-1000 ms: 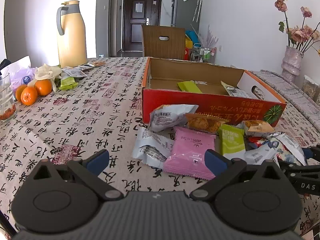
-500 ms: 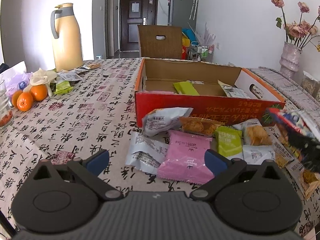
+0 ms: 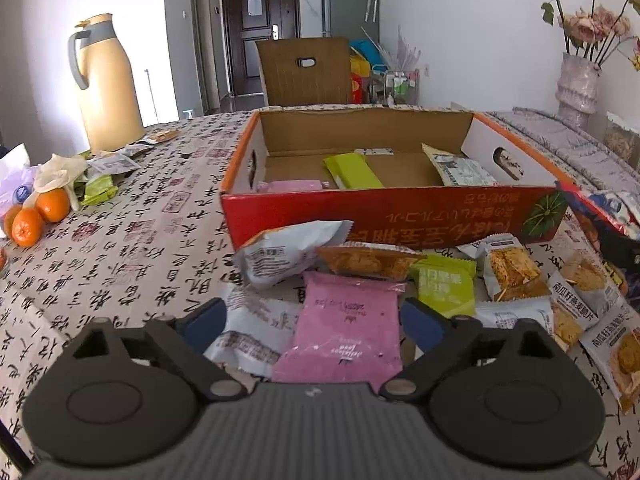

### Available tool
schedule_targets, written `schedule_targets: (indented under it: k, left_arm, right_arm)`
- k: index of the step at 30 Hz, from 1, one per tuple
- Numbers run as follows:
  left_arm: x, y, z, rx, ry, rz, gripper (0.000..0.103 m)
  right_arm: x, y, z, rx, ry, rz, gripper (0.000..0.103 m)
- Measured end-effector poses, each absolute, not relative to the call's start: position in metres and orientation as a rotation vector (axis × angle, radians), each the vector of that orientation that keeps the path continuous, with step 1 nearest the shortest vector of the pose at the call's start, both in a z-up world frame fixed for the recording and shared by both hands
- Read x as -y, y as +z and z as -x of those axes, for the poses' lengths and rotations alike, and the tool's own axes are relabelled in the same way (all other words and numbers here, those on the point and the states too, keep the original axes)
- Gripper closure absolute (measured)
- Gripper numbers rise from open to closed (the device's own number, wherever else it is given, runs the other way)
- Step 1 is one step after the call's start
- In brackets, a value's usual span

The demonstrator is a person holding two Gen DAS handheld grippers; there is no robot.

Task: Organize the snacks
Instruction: 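Grasp the pink packet with the left tool while the right tool holds the white-and-blue packet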

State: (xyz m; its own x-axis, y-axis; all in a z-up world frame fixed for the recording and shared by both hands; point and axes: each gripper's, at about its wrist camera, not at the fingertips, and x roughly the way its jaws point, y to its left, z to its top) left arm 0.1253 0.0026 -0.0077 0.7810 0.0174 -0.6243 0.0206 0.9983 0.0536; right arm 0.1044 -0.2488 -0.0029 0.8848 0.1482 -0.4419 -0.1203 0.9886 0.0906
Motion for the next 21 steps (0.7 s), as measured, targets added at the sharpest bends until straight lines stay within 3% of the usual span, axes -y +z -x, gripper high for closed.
schedule_targets:
  k: [2, 6, 10, 14, 21]
  left_arm:
    - [0.001, -0.010, -0.130, -0.691, -0.015, -0.062, 0.016]
    - [0.007, -0.015, -0.137, -0.713, -0.023, -0.067, 0.016]
    - [0.010, -0.021, -0.145, -0.748, -0.030, -0.072, 0.029]
    - [0.013, -0.025, -0.148, -0.759, -0.036, -0.085, 0.036]
    - [0.010, -0.028, -0.153, -0.783, -0.058, -0.059, 0.038]
  right_arm:
    - [0.252, -0.004, -0.107, -0.464, 0.134, -0.069, 0.042]
    - [0.259, -0.006, -0.111, -0.465, 0.121, -0.085, 0.041]
    - [0.262, -0.008, -0.114, -0.466, 0.119, -0.096, 0.041]
    - [0.263, -0.009, -0.115, -0.463, 0.130, -0.104, 0.041]
    - [0.265, -0.015, -0.119, -0.472, 0.143, -0.118, 0.041]
